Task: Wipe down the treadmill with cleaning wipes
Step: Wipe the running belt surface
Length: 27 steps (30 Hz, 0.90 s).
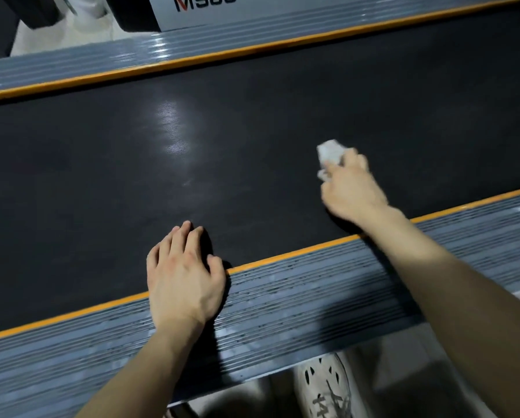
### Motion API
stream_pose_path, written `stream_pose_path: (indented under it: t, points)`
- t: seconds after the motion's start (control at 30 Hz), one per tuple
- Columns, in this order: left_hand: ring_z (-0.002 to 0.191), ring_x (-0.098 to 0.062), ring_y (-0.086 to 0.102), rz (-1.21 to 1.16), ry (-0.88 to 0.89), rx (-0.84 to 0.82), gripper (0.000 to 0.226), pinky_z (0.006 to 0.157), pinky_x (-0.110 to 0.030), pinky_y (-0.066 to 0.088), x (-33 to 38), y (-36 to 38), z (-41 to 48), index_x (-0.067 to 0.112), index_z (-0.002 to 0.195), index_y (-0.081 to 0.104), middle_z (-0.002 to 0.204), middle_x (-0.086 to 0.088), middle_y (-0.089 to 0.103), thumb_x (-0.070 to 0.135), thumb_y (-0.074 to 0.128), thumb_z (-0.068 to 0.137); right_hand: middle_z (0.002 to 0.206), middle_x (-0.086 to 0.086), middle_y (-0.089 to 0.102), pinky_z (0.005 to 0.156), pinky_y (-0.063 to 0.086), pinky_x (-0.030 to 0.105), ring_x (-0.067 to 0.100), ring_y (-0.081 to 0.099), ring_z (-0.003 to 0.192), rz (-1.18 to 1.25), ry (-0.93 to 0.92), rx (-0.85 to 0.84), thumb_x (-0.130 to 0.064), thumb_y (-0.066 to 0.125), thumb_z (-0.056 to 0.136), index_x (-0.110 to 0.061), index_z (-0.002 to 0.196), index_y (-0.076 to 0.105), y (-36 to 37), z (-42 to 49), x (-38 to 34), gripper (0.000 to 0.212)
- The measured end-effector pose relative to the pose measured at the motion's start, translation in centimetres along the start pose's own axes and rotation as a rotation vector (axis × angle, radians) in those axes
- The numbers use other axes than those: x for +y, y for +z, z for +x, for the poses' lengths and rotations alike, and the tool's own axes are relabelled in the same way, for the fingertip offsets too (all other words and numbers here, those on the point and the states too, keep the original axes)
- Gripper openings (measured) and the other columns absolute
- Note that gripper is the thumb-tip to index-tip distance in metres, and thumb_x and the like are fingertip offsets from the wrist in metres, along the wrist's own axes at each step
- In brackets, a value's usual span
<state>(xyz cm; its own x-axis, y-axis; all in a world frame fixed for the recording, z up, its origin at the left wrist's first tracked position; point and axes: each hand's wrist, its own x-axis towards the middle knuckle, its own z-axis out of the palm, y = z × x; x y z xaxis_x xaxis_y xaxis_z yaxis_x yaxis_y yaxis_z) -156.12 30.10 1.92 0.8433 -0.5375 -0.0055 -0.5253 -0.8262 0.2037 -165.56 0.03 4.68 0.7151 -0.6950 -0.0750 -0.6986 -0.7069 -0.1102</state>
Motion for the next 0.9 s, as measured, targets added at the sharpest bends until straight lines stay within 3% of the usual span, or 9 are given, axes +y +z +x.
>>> stream_pose_path:
  t: [0.1, 0.17, 0.27, 0.33, 0.43, 0.57, 0.67, 0.77, 0.9]
  points:
    - [0.155, -0.020, 0.035, 0.002, 0.000, -0.005, 0.059, 0.129, -0.046, 0.027, 0.0, -0.1, 0.0, 0.023, 0.148, 0.058, 0.165, 0.000, 0.048, 0.044, 0.037, 0.097, 0.125, 0.004, 0.044, 0.094, 0.054, 0.046, 0.031, 0.048, 0.117, 0.159, -0.459, -0.144, -0.013, 0.061, 0.092, -0.025, 0.127, 0.070, -0.3, -4.4, -5.9, 0.038]
    - [0.155, -0.020, 0.036, 0.005, 0.001, -0.005, 0.059, 0.128, -0.047, 0.027, 0.1, -0.1, -0.1, 0.023, 0.148, 0.058, 0.165, 0.000, 0.048, 0.043, 0.038, 0.096, 0.121, -0.003, 0.050, 0.088, 0.055, 0.045, 0.025, 0.054, 0.114, 0.220, -0.610, -0.222, -0.018, 0.064, 0.100, -0.033, 0.126, 0.073, -1.0, -5.9, -7.6, 0.032]
    - [0.155, -0.020, 0.036, -0.002, 0.006, 0.002, 0.059, 0.128, -0.046, 0.027, 0.2, -0.2, 0.0, 0.022, 0.148, 0.058, 0.165, -0.001, 0.048, 0.043, 0.037, 0.096, 0.113, -0.002, 0.058, 0.088, 0.056, 0.043, 0.027, 0.060, 0.112, 0.076, -0.495, -0.082, -0.051, 0.065, 0.097, -0.038, 0.122, 0.077, -0.9, -3.1, -3.9, 0.031]
    - [0.154, -0.021, 0.037, -0.001, 0.007, 0.004, 0.059, 0.128, -0.046, 0.027, 0.2, -0.1, 0.0, 0.022, 0.148, 0.058, 0.164, -0.001, 0.048, 0.043, 0.038, 0.096, 0.118, -0.001, 0.058, 0.093, 0.057, 0.039, 0.029, 0.063, 0.112, 0.013, -0.181, 0.060, -0.071, 0.059, 0.083, -0.027, 0.118, 0.077, -0.9, -0.5, 1.6, 0.059]
    - [0.154, -0.022, 0.037, 0.004, 0.007, 0.001, 0.059, 0.128, -0.047, 0.027, 0.1, 0.0, 0.0, 0.022, 0.148, 0.058, 0.164, -0.002, 0.048, 0.043, 0.038, 0.096, 0.122, 0.007, 0.058, 0.093, 0.053, 0.032, 0.033, 0.066, 0.108, 0.084, -0.024, 0.092, -0.051, 0.069, 0.089, -0.019, 0.111, 0.080, -0.5, -0.6, 2.9, 0.040]
    - [0.152, -0.023, 0.039, 0.000, 0.006, 0.005, 0.059, 0.127, -0.047, 0.029, 0.2, -0.1, 0.1, 0.021, 0.147, 0.059, 0.164, -0.002, 0.049, 0.042, 0.038, 0.095, 0.117, 0.002, 0.055, 0.089, 0.052, 0.035, 0.023, 0.061, 0.103, 0.342, -0.446, -0.237, -0.035, 0.066, 0.094, -0.022, 0.097, 0.082, 0.1, -5.5, -7.5, 0.020]
    - [0.151, -0.024, 0.041, 0.001, 0.010, 0.011, 0.059, 0.126, -0.048, 0.030, 0.2, -0.1, 0.1, 0.021, 0.145, 0.060, 0.163, -0.002, 0.050, 0.041, 0.038, 0.094, 0.115, -0.008, 0.057, 0.083, 0.053, 0.035, 0.017, 0.062, 0.098, 0.372, -0.565, -0.374, -0.019, 0.070, 0.092, -0.025, 0.104, 0.081, -0.4, -6.2, -8.8, 0.017]
    - [0.151, -0.024, 0.040, -0.006, 0.013, 0.007, 0.059, 0.127, -0.048, 0.030, 0.1, -0.1, 0.1, 0.020, 0.145, 0.059, 0.163, -0.003, 0.049, 0.042, 0.038, 0.095, 0.103, -0.002, 0.067, 0.085, 0.055, 0.038, 0.025, 0.068, 0.097, 0.271, -0.396, -0.274, -0.014, 0.083, 0.078, -0.026, 0.097, 0.083, -1.7, -3.7, -1.7, 0.023]
    - [0.153, -0.024, 0.039, 0.005, 0.013, 0.000, 0.060, 0.127, -0.048, 0.029, 0.1, 0.1, 0.1, 0.021, 0.147, 0.058, 0.164, -0.003, 0.049, 0.044, 0.037, 0.095, 0.099, 0.002, 0.062, 0.081, 0.049, 0.031, 0.032, 0.068, 0.100, 0.163, 0.137, -0.061, -0.019, 0.083, 0.081, -0.026, 0.099, 0.082, -3.0, -3.2, 6.9, 0.019]
